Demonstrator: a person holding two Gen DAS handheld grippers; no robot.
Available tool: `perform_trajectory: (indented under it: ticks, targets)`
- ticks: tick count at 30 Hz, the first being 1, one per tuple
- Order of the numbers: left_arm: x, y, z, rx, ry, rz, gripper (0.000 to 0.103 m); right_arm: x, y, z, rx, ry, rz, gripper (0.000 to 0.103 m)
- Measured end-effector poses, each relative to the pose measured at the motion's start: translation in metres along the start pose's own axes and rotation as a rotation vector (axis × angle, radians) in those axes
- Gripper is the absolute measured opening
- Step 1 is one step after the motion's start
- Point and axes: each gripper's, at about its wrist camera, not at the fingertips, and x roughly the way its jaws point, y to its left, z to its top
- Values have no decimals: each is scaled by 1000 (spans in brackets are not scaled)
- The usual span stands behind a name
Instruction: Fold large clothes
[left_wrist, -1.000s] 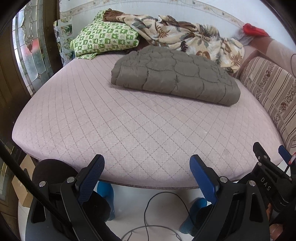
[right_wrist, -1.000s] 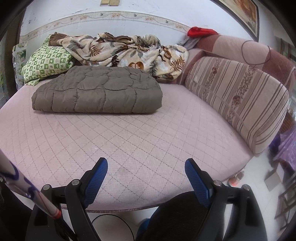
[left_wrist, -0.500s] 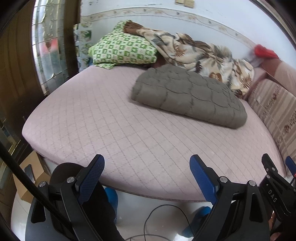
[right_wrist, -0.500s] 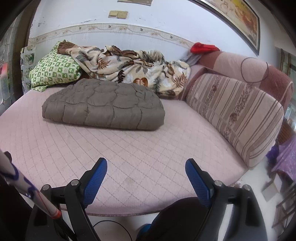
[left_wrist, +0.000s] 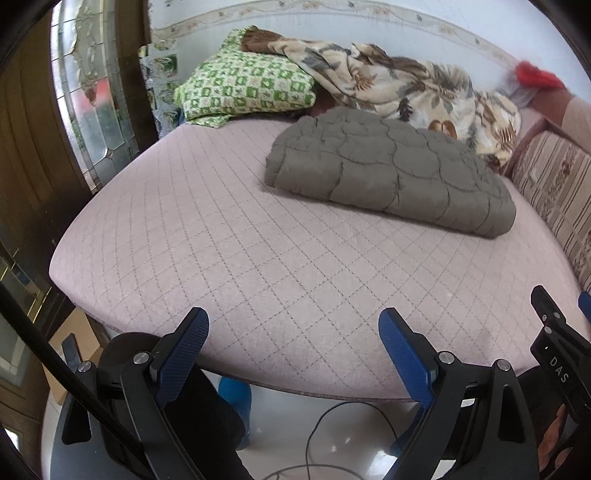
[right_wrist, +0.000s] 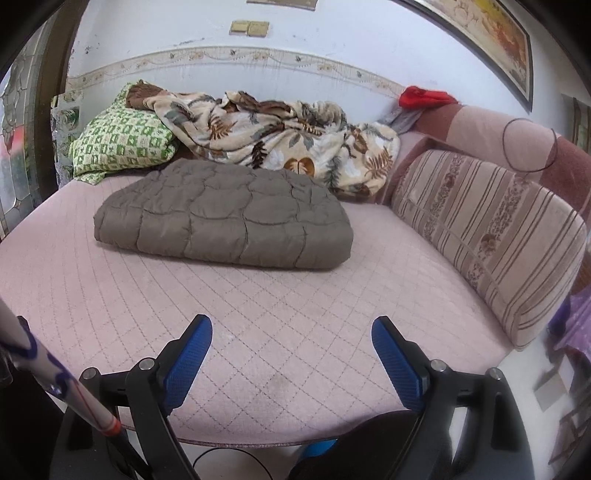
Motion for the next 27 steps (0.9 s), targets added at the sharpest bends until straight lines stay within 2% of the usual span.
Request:
perform_trajectory:
  ticks: [7,14,27]
  targets:
    - [26,-14,9,48,62,-6,93,28,-11,-5,36,58,-11,91]
    - [40,-30,18,111,74,-3,93,42,-15,-4,40,73,-21,91]
    - [70,-33,24,136,137,-9,93,60,-4,-1,16,82,-3,91]
